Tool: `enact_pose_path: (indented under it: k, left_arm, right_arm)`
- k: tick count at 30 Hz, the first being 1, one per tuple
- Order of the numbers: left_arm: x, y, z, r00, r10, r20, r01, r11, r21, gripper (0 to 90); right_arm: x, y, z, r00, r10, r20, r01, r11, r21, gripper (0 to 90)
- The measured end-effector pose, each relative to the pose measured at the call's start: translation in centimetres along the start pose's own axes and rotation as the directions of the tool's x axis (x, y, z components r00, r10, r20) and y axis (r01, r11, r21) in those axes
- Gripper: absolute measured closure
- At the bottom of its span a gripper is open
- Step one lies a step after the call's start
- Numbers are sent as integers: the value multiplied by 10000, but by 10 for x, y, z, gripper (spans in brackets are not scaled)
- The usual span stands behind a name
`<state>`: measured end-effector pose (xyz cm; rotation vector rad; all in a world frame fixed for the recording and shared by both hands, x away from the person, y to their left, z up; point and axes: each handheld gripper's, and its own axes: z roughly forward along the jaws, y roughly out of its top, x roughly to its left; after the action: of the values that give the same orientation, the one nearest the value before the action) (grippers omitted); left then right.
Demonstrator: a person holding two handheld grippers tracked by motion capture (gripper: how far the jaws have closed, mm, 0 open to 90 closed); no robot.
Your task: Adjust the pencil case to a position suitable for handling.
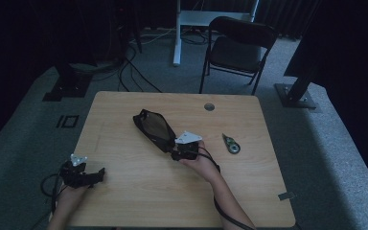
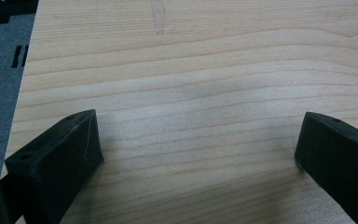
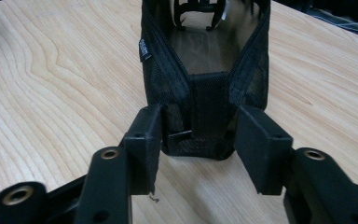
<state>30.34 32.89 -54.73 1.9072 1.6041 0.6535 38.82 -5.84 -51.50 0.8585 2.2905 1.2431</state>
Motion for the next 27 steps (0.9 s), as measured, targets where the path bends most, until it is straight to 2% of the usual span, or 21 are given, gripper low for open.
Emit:
enact_pose_path:
  k: [4,9,11,16,27]
  left_arm:
    - [0,0,0,10000,2,0,-2,10000,1,5]
    - [0,0,0,10000,0,0,0,10000,0,5]
    - [0,0,0,10000,8,1,-8,10000,7,5]
    - [0,0,0,10000,6,0,-6,10000,6,5]
    - [0,0,0,10000,6,0,-6,10000,5,5]
  right_arm:
    - [-1,1,3,10000,-75,20,75,10000,12,568]
    - [-2,1,5,9999,130,-12,-129,9997,192,649]
    - [-2,1,6,9996,287,52,-289,9986,454,725]
    - [-3,1,4,9979,635,-115,-631,9975,316,731]
    - [-9,-7,-6,9985,536,142,-540,9981,286,732]
